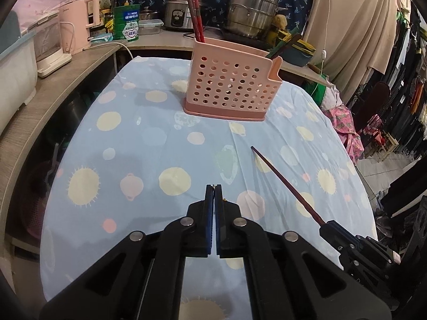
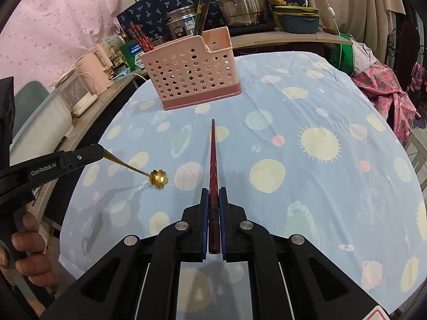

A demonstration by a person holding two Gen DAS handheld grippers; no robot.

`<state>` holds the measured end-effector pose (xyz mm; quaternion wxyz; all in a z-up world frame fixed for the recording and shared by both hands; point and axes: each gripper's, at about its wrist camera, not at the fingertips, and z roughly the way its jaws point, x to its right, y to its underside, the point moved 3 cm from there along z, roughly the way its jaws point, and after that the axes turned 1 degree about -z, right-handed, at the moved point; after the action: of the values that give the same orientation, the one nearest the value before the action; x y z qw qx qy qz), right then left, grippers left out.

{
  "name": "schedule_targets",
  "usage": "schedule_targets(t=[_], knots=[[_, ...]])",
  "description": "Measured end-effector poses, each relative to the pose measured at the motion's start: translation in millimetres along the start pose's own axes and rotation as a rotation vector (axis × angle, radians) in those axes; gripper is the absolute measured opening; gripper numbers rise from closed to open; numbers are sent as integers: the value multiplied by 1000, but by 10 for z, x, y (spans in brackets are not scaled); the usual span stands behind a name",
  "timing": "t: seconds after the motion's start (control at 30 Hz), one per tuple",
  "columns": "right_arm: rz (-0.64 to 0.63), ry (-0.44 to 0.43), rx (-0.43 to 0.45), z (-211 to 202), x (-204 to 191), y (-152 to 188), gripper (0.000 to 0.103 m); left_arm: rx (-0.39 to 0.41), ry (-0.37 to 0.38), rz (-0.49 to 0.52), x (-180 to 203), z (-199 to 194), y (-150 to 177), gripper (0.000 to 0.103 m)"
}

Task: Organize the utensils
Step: 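Lift and carry the dark red chopstick to the caddy while the left tool carries the spoon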

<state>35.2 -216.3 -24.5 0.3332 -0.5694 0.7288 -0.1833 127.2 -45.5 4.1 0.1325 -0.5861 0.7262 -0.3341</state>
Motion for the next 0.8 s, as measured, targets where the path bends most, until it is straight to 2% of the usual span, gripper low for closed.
schedule_targets(t=[0.43, 0.8], knots=[[38, -46, 54, -195, -14, -304, 7, 55, -24, 5, -65, -154, -276, 1], [10, -87, 215, -480, -107, -1038, 7, 176, -25, 17, -24, -383, -909, 1]])
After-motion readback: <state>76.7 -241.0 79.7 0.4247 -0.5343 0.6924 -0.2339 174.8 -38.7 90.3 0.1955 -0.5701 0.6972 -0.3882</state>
